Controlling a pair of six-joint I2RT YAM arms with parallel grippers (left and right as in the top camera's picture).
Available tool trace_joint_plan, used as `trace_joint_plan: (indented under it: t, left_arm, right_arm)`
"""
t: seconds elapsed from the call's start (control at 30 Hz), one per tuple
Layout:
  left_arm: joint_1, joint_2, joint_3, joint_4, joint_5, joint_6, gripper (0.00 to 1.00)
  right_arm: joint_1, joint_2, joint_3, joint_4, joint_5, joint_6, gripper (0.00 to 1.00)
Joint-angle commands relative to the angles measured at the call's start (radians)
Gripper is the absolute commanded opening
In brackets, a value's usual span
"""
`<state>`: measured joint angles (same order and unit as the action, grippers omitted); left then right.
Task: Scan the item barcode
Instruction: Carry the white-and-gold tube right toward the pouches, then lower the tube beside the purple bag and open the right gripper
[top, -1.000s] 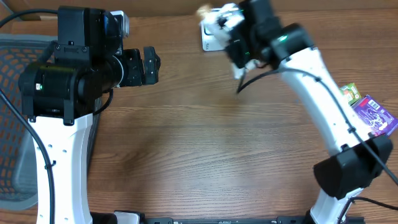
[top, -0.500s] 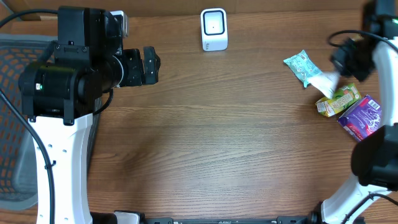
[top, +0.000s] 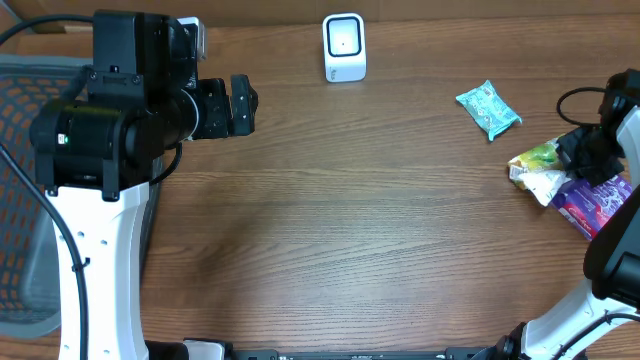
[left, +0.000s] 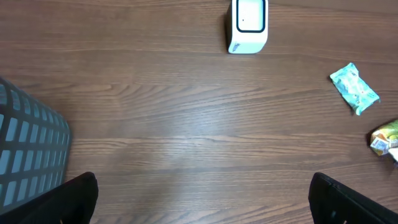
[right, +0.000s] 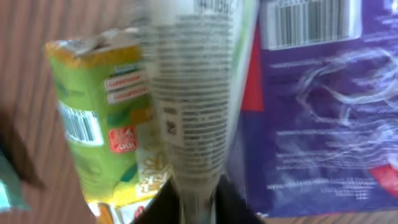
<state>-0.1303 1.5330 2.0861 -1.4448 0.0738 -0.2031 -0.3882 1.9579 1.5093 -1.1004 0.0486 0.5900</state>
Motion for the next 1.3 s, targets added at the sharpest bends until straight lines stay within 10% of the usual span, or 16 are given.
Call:
trace_joint_plan:
  t: [0.0,0.13,0.4,0.83,1.27]
  left_arm:
    - [-0.001,0.004,0.009,0.001,-0.003,0.016,1.0]
    - [-0.001,0.004,0.009,0.001,-0.003,0.016,1.0]
    - [-0.001,0.004,0.009,0.001,-0.003,0.016,1.0]
    - [-0.001,0.004,0.009,0.001,-0.003,0.016,1.0]
    - [-0.001,0.004,0.009,0.001,-0.003,0.016,1.0]
  right_arm:
    - [0.006,-0.007,0.004,0.006,-0.061,-0.148,0.38]
    - [0.006,-0.022,0.024,-0.024,-0.167,-0.229,0.73]
    - [0.057,-0.243,0.104,-0.14,-0.182,-0.252,0.99]
    - [0.356,-0.792,0.129,-0.18,-0.29,-0.378,1.0]
    - [0.385,-0.948,0.129,-0.219,-0.267,-0.394,1.0]
